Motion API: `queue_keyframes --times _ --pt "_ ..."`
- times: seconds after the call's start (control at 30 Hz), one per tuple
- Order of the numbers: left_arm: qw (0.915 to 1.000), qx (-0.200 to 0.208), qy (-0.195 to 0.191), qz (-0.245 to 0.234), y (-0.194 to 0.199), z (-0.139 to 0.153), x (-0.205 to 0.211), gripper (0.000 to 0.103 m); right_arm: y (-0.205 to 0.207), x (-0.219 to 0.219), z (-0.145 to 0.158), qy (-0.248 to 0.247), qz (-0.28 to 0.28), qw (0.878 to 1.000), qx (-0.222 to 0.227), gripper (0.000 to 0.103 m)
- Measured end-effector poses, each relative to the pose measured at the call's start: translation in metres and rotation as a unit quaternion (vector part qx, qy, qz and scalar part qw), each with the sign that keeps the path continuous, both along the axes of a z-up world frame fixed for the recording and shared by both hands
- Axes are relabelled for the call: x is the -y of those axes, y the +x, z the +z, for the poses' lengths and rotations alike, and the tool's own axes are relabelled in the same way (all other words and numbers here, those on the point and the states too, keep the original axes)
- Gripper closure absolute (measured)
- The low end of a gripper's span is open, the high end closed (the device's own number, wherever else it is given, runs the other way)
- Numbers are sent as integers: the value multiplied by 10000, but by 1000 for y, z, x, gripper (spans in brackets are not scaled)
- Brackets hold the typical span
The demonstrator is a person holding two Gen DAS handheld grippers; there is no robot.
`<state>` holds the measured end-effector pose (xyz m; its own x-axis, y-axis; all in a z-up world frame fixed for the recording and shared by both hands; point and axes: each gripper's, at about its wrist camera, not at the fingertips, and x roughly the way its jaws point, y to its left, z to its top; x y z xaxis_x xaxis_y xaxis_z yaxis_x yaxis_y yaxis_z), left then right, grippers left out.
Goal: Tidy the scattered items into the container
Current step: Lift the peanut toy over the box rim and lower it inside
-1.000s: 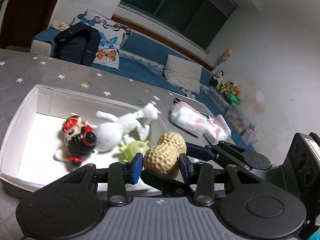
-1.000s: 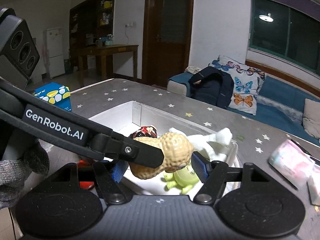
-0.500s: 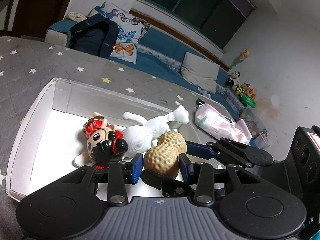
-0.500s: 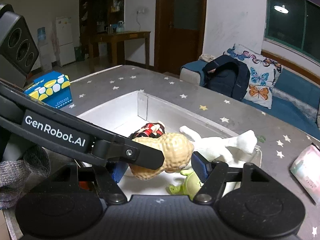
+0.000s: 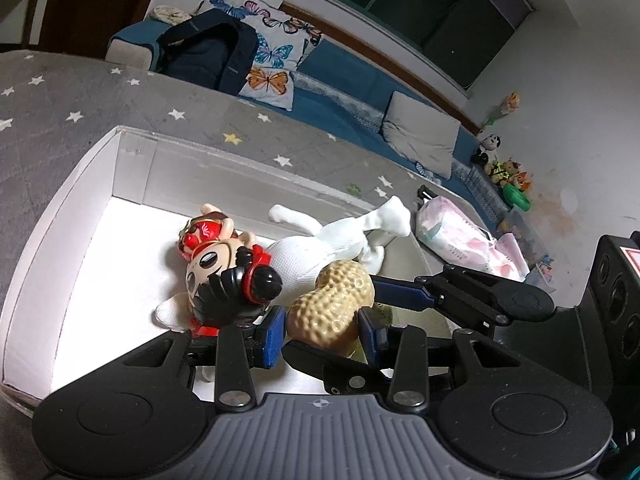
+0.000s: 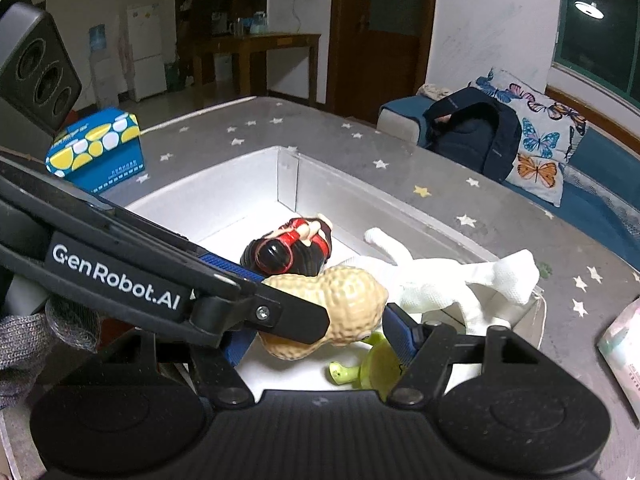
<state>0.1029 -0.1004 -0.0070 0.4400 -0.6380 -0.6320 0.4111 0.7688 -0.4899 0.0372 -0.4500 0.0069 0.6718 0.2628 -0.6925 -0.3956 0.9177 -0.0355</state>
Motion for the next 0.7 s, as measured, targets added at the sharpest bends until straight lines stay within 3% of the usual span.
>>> queue_keyframes --times 0.7 --pt "9997 -238 106 4 9 -14 1 61 17 -3 -12 -154 91 9986 -496 33"
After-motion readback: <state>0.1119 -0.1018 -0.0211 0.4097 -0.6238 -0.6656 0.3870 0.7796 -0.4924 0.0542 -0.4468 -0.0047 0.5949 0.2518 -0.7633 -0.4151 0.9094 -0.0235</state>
